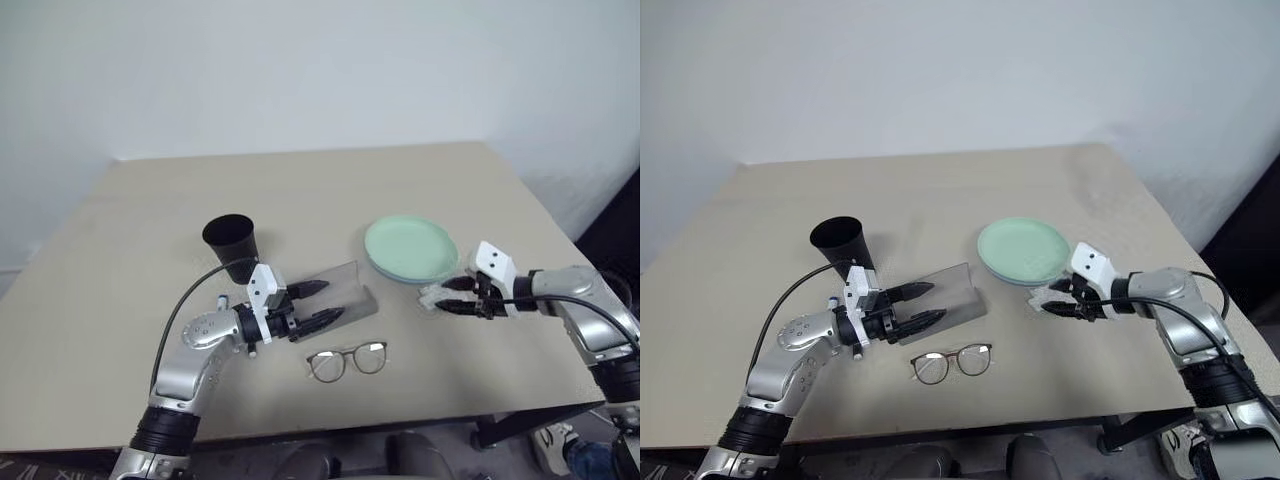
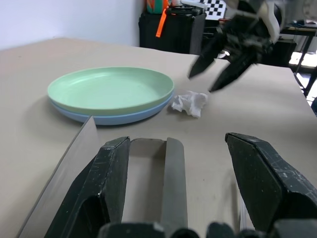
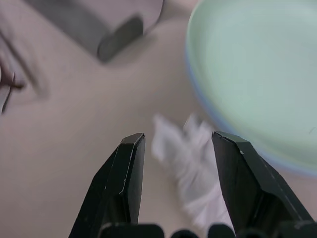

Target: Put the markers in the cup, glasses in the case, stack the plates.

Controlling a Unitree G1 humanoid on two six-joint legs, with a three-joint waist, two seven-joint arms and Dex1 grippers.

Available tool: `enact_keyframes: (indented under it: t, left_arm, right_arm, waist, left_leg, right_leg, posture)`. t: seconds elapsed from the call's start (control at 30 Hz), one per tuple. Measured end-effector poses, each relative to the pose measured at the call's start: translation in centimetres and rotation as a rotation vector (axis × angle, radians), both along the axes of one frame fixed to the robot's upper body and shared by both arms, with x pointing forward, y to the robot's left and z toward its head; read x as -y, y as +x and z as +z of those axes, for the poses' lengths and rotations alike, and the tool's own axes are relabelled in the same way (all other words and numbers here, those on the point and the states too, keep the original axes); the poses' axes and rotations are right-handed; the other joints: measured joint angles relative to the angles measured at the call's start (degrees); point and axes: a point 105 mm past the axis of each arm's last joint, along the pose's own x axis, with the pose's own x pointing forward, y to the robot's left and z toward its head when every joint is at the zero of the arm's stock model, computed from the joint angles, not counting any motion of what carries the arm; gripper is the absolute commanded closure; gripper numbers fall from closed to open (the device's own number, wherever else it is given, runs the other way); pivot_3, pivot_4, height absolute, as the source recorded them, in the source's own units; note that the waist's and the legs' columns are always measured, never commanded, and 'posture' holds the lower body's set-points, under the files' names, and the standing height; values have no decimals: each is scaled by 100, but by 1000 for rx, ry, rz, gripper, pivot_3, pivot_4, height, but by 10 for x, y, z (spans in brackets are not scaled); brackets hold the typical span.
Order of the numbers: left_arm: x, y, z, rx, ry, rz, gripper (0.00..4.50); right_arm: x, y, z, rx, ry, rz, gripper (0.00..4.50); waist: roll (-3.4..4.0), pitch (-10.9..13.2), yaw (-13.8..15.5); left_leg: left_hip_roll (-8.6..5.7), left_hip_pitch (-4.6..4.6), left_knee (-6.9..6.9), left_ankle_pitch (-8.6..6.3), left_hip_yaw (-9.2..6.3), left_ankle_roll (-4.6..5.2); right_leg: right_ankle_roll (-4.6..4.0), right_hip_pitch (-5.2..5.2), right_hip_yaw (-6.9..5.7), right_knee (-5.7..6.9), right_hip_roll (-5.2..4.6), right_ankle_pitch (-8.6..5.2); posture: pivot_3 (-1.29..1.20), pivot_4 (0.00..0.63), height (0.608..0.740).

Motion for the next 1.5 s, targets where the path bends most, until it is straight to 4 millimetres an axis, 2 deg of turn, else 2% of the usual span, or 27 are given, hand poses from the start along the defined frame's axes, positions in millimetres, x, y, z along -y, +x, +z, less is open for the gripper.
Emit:
enact_keyframes:
  t: [0.17,0.37,0.47,0.63,0.93,1.2,1.27,1.4,1.5]
  left_arm:
    - [1,0,0,0,0,-5,1247]
    - [1,0,1,2,0,-12,1247]
    - [1,0,1,2,0,-12,1247]
    - [1,0,1,1,0,-11,1247]
    - [1,0,1,1,-1,-10,1247]
    - [1,0,1,1,-1,-10,1247]
    - [1,0,1,1,0,-10,1247]
    - [2,0,1,1,-1,-12,1247]
    - [1,0,1,2,1,-12,1247]
  right_arm:
    - [2,4,-12,-22,1,-45,2179]
    - [-6,14,-30,-34,-13,-95,2179]
    - [-4,17,-29,-19,-27,-107,2795]
    - [-3,18,-31,-22,-25,-111,4455]
    - [-5,15,-25,-19,-8,-71,4486]
    - [-17,4,18,58,90,85,4486]
    - [-20,9,27,92,97,84,4486]
    - [-25,34,46,199,100,41,4486]
    - [-27,52,47,239,94,-7,4486]
  waist:
    - [-1,0,-12]
    - [0,0,-10]
    - [-2,0,-9]
    - [-2,0,-9]
    - [-1,0,-10]
    - [-2,0,-12]
    - [-2,0,-14]
    - [-2,1,-11]
    - [-2,1,-11]
  left_leg:
    - [9,8,5,0,40,2]
    - [27,8,13,1,74,1]
    - [31,8,17,1,76,1]
    - [33,7,18,1,78,1]
    - [37,7,19,0,82,1]
    - [42,8,22,-3,83,6]
    - [44,9,24,-5,92,11]
    - [49,9,35,-9,98,18]
    - [50,9,39,-8,97,18]
  right_leg:
    - [11,-1,6,-1,-2,18]
    - [6,-8,7,-3,3,39]
    - [5,-7,7,-7,7,43]
    - [5,-8,8,-7,8,43]
    - [0,-8,8,-7,11,48]
    - [2,-7,7,-9,14,49]
    - [3,-8,7,-9,13,56]
    - [-4,-8,2,-9,15,74]
    - [-11,-6,0,-8,18,79]
  posture:
    - [0,0,740]
    - [0,0,740]
    - [0,0,740]
    - [0,0,740]
    - [0,0,740]
    - [0,0,740]
    - [0,0,740]
    - [0,0,740]
    - [0,0,740]
